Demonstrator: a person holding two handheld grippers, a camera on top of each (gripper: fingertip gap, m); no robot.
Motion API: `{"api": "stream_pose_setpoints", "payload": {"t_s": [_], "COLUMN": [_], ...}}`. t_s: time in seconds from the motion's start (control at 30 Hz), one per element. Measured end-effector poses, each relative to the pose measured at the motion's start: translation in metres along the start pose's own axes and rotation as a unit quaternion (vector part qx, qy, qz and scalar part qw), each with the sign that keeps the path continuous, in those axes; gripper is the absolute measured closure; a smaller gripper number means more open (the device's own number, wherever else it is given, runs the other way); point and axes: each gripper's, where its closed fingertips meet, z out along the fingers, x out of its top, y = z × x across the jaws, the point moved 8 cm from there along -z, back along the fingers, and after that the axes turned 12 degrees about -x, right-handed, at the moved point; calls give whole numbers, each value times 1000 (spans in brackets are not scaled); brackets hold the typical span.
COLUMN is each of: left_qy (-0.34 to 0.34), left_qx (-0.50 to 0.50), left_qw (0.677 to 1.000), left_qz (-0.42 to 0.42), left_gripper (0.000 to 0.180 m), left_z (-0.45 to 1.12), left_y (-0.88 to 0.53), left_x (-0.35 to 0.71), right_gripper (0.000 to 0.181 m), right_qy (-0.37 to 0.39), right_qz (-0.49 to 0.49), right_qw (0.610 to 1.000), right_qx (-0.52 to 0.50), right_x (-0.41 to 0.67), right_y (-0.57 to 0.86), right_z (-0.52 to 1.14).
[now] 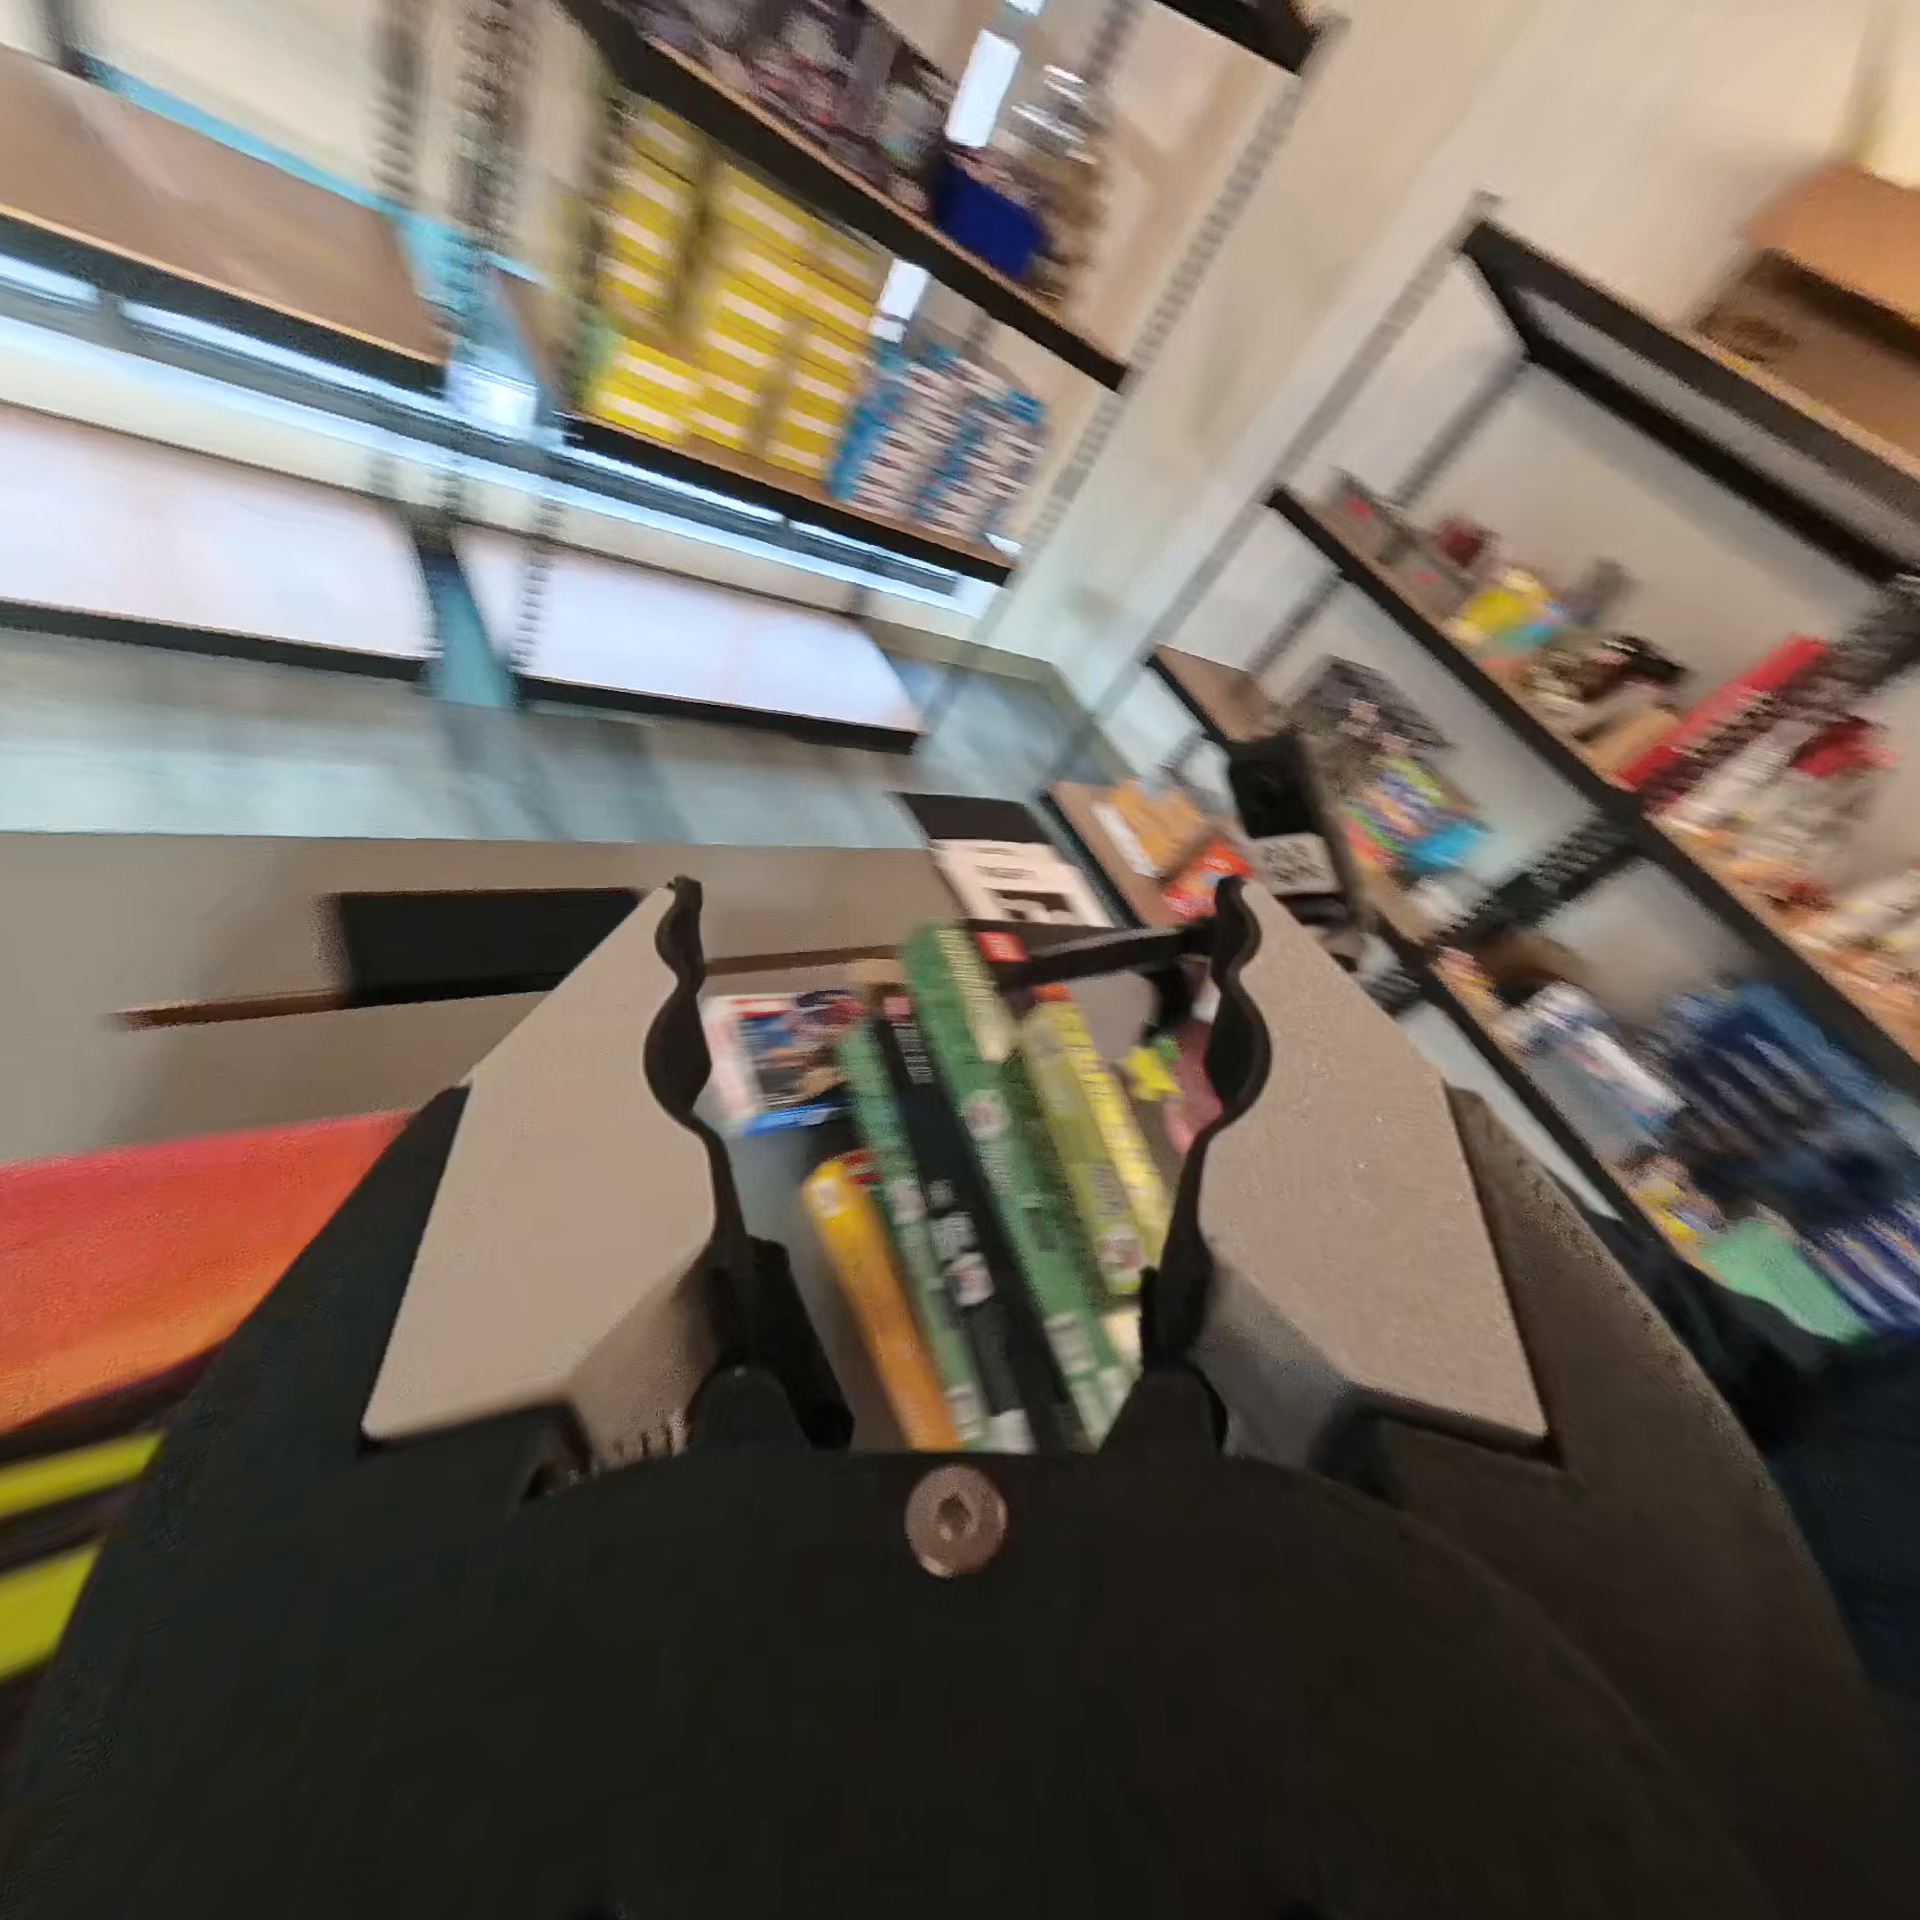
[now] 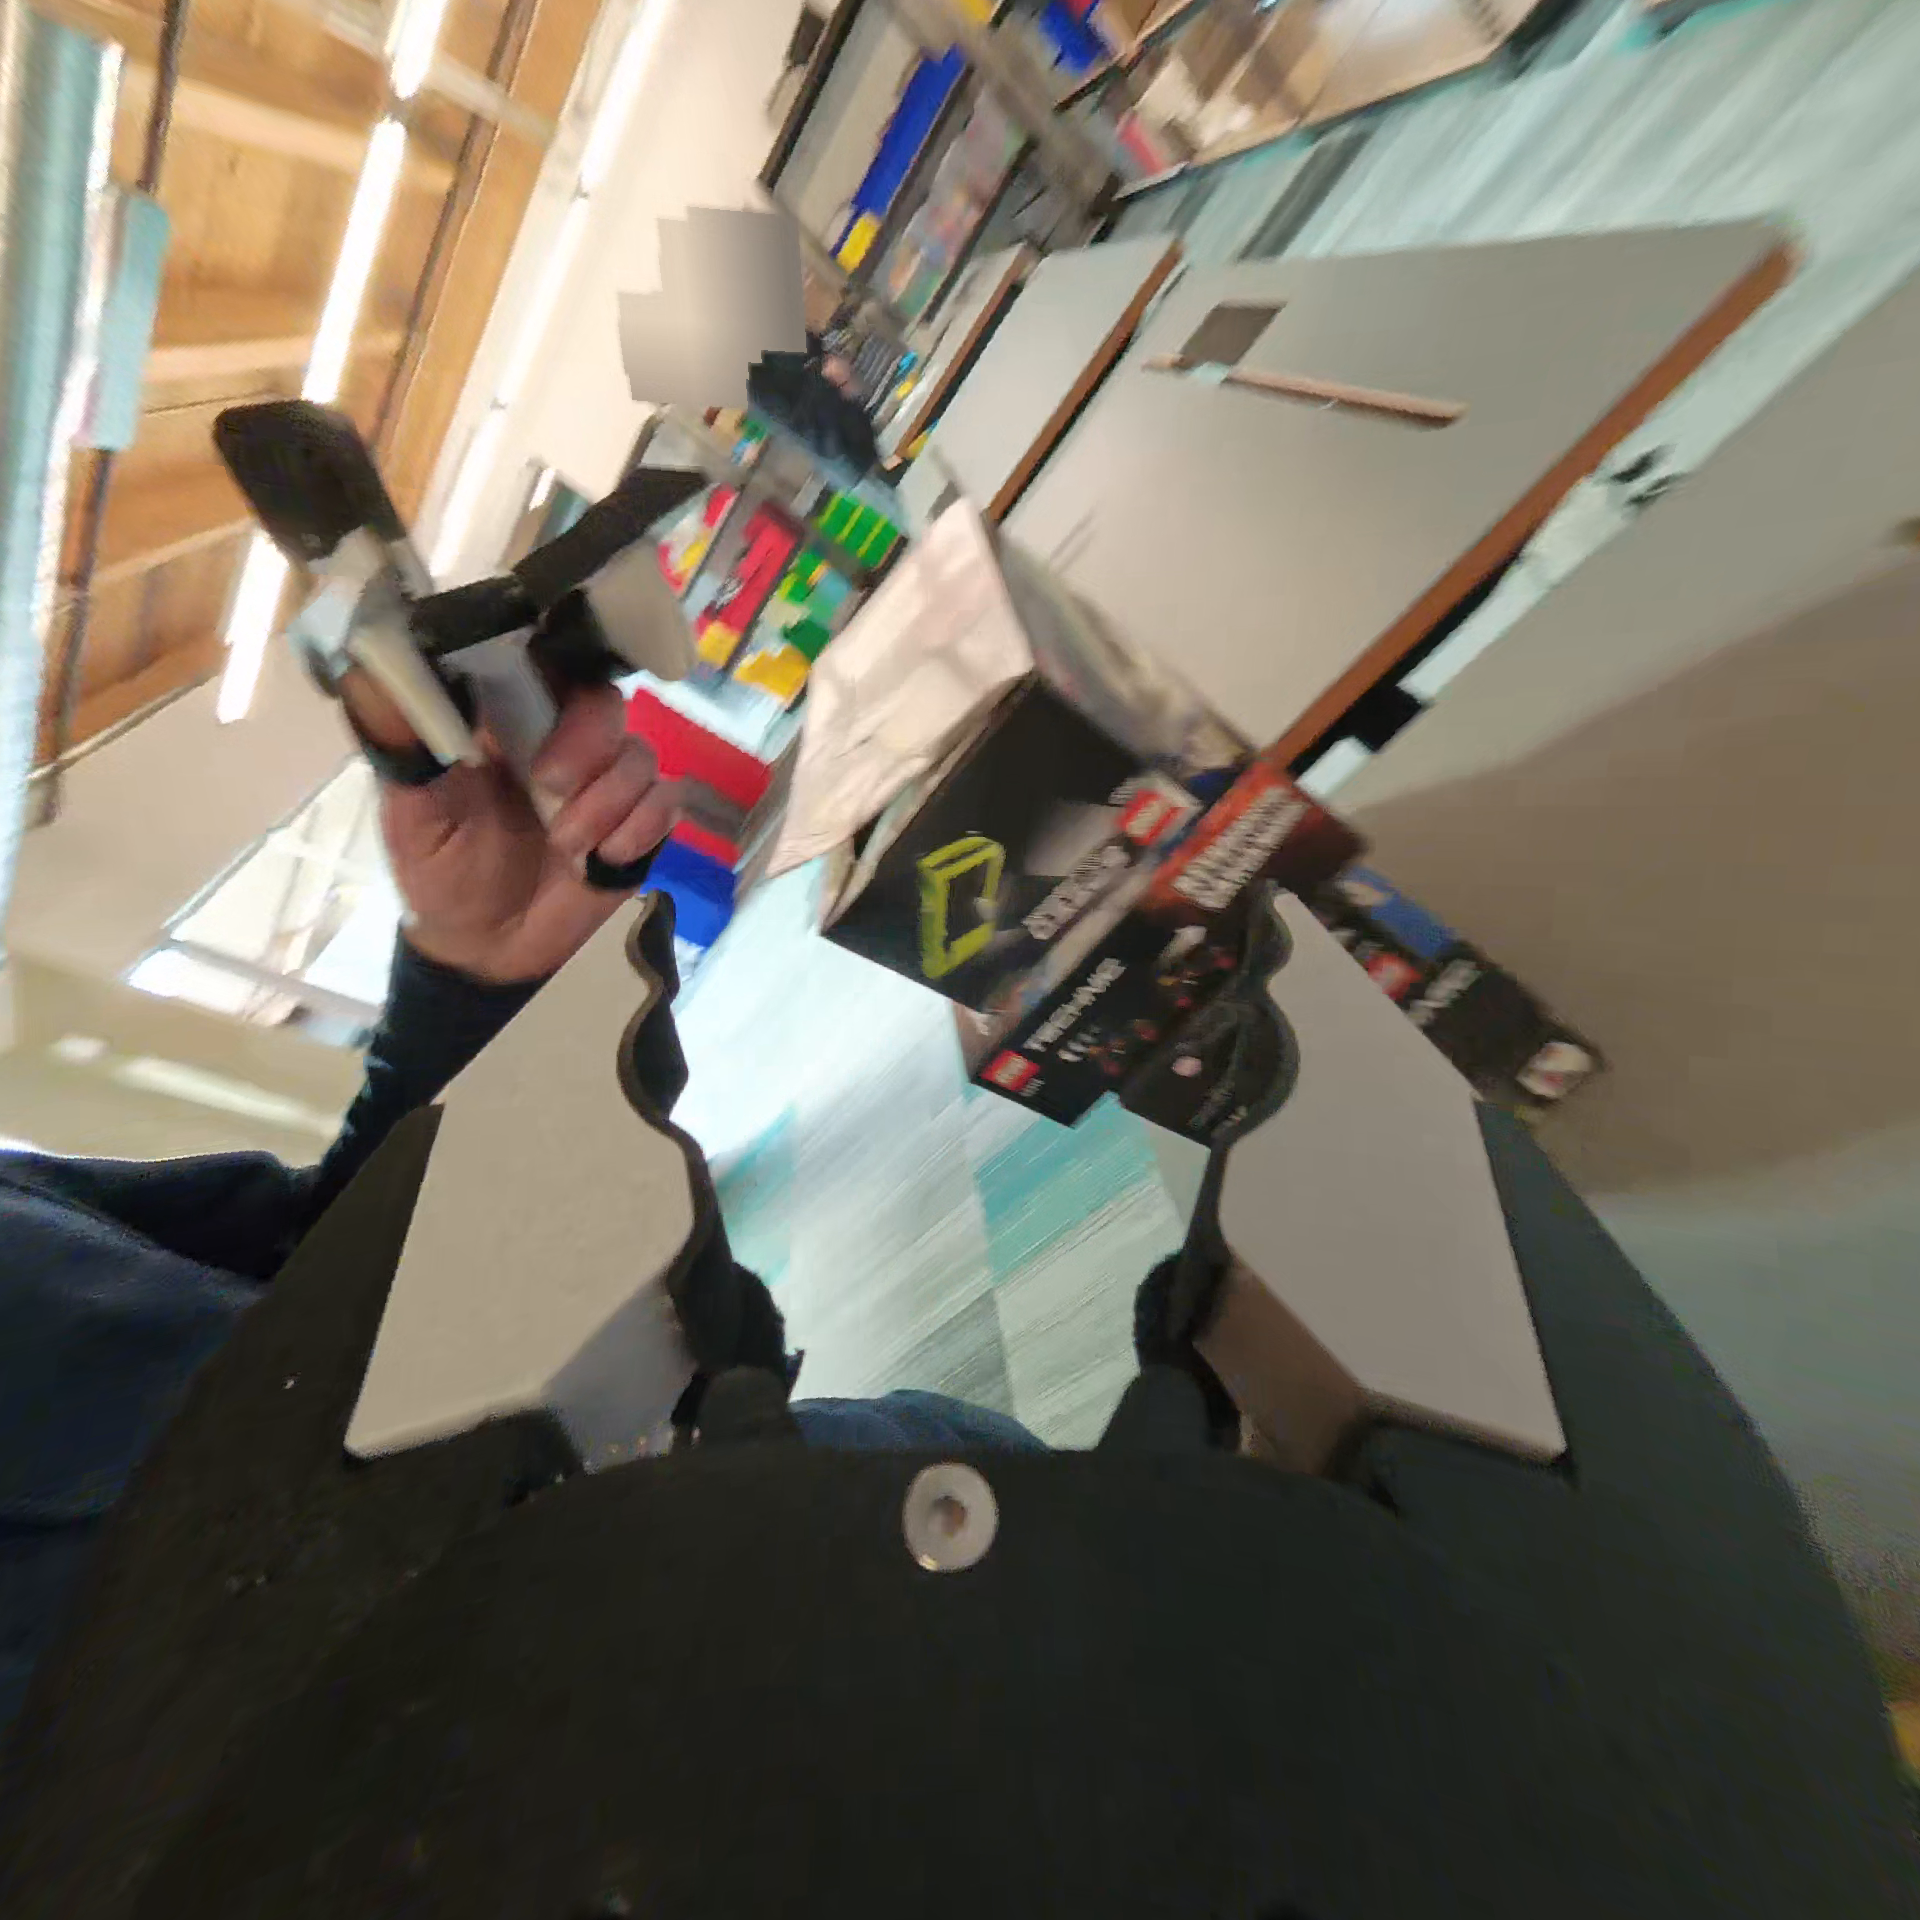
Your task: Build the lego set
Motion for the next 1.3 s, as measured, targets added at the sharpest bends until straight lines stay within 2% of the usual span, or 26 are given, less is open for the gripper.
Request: {"api": "stream_pose_setpoints", "payload": {"t_s": [0.17, 0.27, 0.33, 0.37, 0.4, 0.43, 0.53, 0.7, 0.8, 1.3], "left_qy": [11, -30, -53, -57, -48, -32, 2, -8, -15, 20], "left_qx": [202, 296, 281, 237, 190, 178, 170, 180, 188, 176], "left_qw": [979, 953, 951, 956, 960, 961, 967, 971, 974, 984], "left_qz": [-13, -56, -121, -165, -198, -208, -191, -155, -128, -30], "left_gripper": [73, 62, 61, 64, 73, 66, 68, 68, 67, 71], "left_z": [-116, -166, -177, -174, -169, -166, -164, -157, -153, -122], "left_y": [-82, -136, -165, -173, -177, -183, -187, -180, -172, -115], "left_x": [7, -18, -46, -60, -71, -79, -84, -76, -69, -27], "right_gripper": [59, 52, 50, 40, 38, 37, 49, 63, 72, 80], "right_qy": [-51, -72, -82, -87, -89, -92, -85, -94, -72, -6], "right_qz": [9, 10, 5, 2, -3, -5, -18, -39, -49, -71], "right_qw": [998, 997, 997, 996, 996, 994, 992, 987, 988, 986], "right_qx": [27, 18, 3, -14, -32, -53, -94, -124, -130, -153], "right_x": [-20, -33, -41, -45, -49, -51, -52, -51, -50, -35], "right_y": [-30, -42, -47, -47, -47, -45, -40, -39, -42, -53], "right_z": [91, 130, 150, 159, 167, 172, 176, 175, 170, 127]}}
